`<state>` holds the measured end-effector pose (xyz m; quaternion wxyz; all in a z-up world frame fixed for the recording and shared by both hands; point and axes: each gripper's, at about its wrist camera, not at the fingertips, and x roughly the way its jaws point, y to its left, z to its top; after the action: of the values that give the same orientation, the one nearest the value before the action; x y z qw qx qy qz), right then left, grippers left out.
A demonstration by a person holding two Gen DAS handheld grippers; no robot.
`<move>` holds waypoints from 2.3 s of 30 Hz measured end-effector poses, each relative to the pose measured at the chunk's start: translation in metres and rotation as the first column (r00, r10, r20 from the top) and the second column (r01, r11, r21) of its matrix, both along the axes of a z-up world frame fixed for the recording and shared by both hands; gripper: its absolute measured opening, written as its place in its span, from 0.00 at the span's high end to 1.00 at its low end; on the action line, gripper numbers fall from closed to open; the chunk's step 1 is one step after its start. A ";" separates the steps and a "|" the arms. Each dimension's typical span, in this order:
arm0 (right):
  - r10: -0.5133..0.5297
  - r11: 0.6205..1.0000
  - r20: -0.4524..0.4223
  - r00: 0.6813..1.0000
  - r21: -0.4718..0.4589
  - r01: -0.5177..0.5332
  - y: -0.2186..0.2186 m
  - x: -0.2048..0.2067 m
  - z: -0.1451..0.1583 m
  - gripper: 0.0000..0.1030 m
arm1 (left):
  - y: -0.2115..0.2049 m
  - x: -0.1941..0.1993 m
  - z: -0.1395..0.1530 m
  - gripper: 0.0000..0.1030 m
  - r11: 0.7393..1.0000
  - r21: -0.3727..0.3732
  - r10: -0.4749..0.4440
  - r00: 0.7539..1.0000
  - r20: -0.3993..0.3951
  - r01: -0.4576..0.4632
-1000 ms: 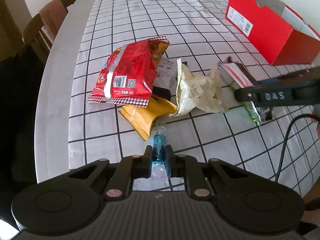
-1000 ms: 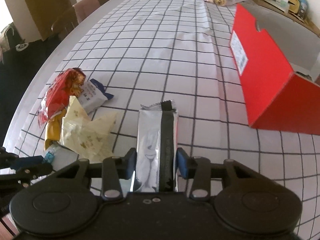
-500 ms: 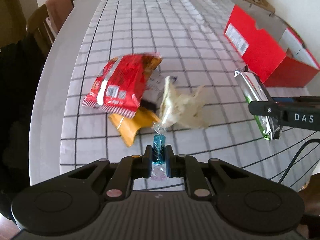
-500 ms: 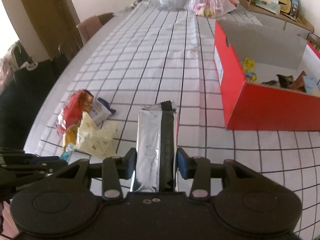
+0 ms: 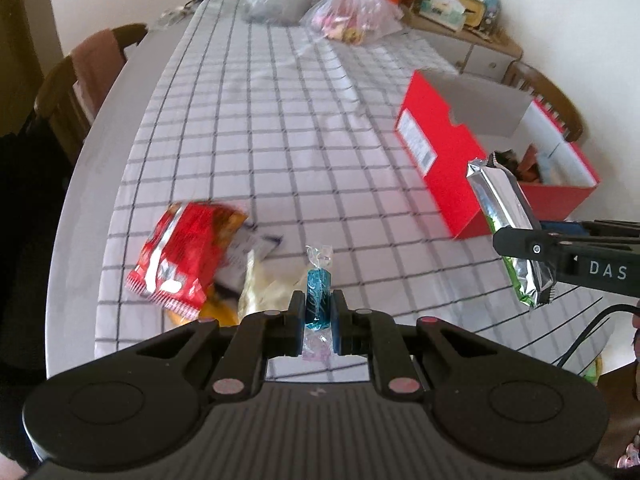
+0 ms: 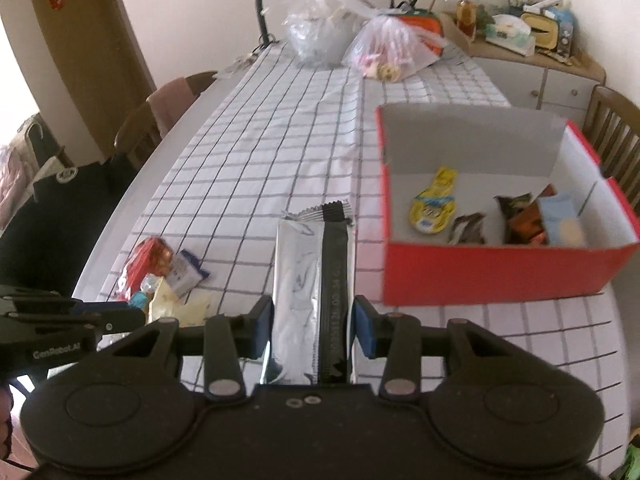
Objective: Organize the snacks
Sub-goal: 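Carry the silver foil bar and teal candy over the red box with both tools, then open both tools to drop the foil bar and teal candy into the box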
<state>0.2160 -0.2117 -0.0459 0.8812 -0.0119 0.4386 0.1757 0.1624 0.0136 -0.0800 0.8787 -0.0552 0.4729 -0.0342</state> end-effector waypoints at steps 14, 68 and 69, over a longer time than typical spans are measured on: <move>-0.077 0.997 0.077 0.994 0.016 0.076 -0.073 0.032 0.033 0.60 | -0.072 0.045 0.040 0.88 0.997 0.015 -0.075 0.993 0.091 0.074; -0.021 0.996 -0.079 0.997 -0.090 0.014 -0.189 0.171 -0.032 0.54 | -0.227 0.202 -0.023 0.88 0.994 0.103 -0.029 0.995 -0.093 0.038; -0.017 0.996 -0.073 0.997 -0.086 0.011 -0.189 0.169 -0.030 0.53 | -0.227 0.201 -0.023 0.87 0.994 0.101 -0.025 0.995 -0.092 0.034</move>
<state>0.3853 -0.4012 -0.0758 0.8644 -0.0399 0.4779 0.1510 0.3635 -0.2138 -0.1028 0.8574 -0.0047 0.5142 -0.0205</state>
